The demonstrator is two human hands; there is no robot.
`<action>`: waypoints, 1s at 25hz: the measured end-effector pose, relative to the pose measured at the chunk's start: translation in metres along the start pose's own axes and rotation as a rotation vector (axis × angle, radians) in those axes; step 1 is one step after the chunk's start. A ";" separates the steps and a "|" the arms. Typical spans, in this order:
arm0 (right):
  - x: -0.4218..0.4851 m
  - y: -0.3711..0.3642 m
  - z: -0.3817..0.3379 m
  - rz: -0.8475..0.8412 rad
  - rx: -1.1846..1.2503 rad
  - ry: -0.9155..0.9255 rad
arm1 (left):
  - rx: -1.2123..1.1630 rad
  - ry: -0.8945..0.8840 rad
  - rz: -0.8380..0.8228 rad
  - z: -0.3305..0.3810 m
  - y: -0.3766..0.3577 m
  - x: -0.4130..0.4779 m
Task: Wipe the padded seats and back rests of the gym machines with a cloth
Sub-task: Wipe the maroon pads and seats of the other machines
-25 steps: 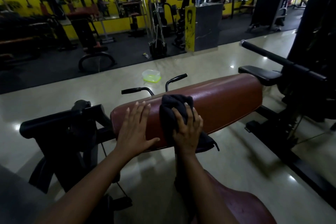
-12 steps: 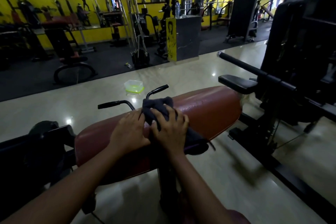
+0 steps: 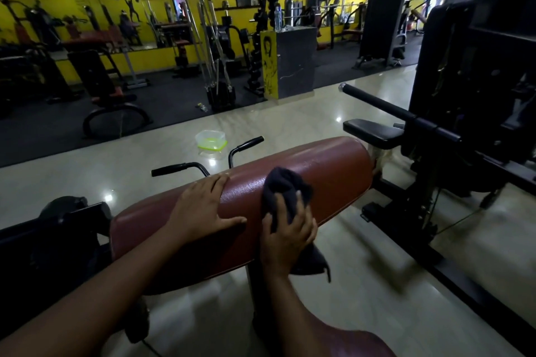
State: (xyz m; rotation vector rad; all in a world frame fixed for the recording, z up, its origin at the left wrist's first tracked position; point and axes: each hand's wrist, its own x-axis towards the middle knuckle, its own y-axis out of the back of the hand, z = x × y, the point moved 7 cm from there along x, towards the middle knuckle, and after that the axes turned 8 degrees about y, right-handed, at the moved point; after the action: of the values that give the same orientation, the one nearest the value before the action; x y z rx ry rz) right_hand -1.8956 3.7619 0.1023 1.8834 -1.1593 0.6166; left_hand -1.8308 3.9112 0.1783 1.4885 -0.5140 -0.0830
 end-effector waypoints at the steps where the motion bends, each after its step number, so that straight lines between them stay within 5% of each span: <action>1: -0.011 -0.001 0.001 -0.025 0.023 0.069 | -0.006 -0.015 -0.014 0.002 -0.001 0.004; 4: 0.015 -0.004 0.041 -0.039 0.000 0.229 | 0.018 -0.109 -0.058 0.030 -0.011 0.028; 10: 0.094 0.005 0.126 0.002 0.031 -0.112 | -0.038 -0.167 -0.152 0.086 -0.034 0.084; 16: 0.106 -0.007 0.049 -0.098 -0.080 0.309 | -0.051 -0.212 -0.043 0.090 -0.031 0.083; 25: 0.201 -0.010 0.120 -0.307 -0.072 0.177 | -0.008 -0.142 -0.140 0.095 -0.030 0.084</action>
State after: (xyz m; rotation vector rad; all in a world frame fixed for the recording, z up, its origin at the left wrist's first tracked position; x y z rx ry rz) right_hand -1.7961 3.5659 0.1830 1.8557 -0.7503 0.5483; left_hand -1.7846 3.7895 0.1722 1.5166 -0.5222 -0.3020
